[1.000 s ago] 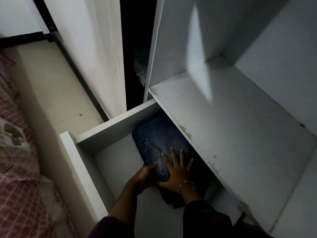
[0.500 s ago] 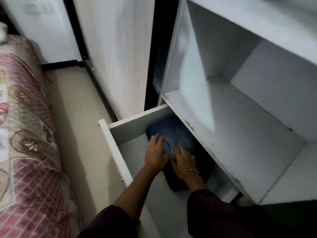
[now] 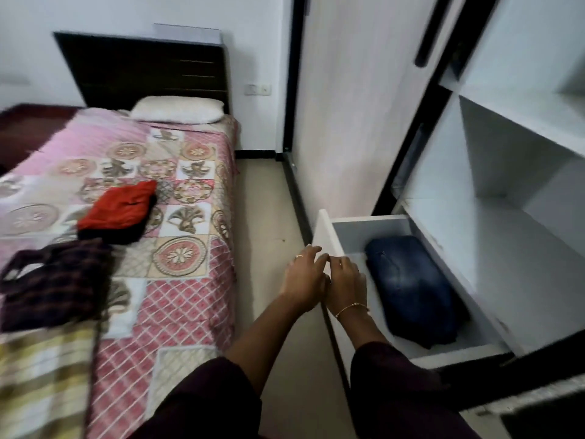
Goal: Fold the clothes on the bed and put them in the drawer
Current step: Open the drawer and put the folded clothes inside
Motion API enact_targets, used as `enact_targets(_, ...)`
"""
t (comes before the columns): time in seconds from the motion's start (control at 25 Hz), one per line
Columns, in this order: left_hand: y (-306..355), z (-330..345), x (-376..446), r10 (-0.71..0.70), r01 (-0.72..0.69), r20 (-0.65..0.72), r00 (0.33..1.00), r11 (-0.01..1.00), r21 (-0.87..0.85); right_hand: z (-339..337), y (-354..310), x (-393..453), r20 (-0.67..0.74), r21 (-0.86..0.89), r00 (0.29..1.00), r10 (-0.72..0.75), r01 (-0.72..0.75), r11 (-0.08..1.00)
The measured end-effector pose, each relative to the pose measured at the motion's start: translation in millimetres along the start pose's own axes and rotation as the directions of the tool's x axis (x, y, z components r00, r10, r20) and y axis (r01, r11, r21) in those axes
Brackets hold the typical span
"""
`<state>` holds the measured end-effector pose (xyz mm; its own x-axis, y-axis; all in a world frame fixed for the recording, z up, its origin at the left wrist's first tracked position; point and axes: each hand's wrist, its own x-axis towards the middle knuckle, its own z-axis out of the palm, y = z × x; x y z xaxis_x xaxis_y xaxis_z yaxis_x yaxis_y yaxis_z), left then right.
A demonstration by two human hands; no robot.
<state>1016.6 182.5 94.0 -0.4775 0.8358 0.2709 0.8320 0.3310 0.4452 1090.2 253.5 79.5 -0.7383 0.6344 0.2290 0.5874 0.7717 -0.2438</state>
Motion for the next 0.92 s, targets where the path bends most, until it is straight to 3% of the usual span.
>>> enact_targets(0.16, -64.2, -33.4, -63.2, -0.187, 0.188, -0.024, 0.982, 0.981, 0.042, 23.9, -81.3, -23.4, 0.078, 0.214, 0.995, -0.055, 0.038, 0.976)
enact_targets(0.32, -134.2, -52.3, -124.6, -0.346, 0.346, -0.020, 0.938, 0.936, 0.065, 59.2, -144.4, -44.8, 0.200, 0.313, 0.975, -0.092, 0.026, 0.950)
enact_targets(0.44, -201.1, -72.2, -186.9, -0.512, 0.513, 0.027, 0.859, 0.858, -0.020, 102.5, -204.9, -66.6, 0.339, 0.368, 0.931, -0.133, -0.001, 0.930)
enact_targets(0.56, -266.4, -91.6, -247.9, -0.685, 0.684, 0.015, 0.729, 0.729, 0.017, 155.5, -262.4, -92.2, 0.463, 0.406, 0.876, -0.133, -0.076, 0.911)
enact_targets(0.64, -331.9, -104.3, -299.0, -0.787, 0.787, 0.002, 0.617, 0.617, 0.001, 196.6, -313.6, -112.9, 0.562, 0.412, 0.826, -0.037, -0.241, 0.879)
enact_targets(0.72, -396.0, -107.7, -345.7, -0.833, 0.833, 0.041, 0.551, 0.552, 0.016, 233.5, -361.3, -129.7, 0.644, 0.396, 0.762, 0.070, -0.411, 0.821)
enact_targets(0.84, -466.7, -117.1, -392.9, -0.917, 0.923, 0.103, 0.385, 0.386, -0.011, 284.1, -421.2, -149.5, 0.745, 0.345, 0.647, 0.161, -0.581, 0.738)
enact_targets(0.92, -492.7, -117.3, -407.9, -0.925, 0.941, 0.175, 0.336, 0.338, -0.021, 309.6, -446.6, -162.2, 0.812, 0.326, 0.560, 0.167, -0.672, 0.665)
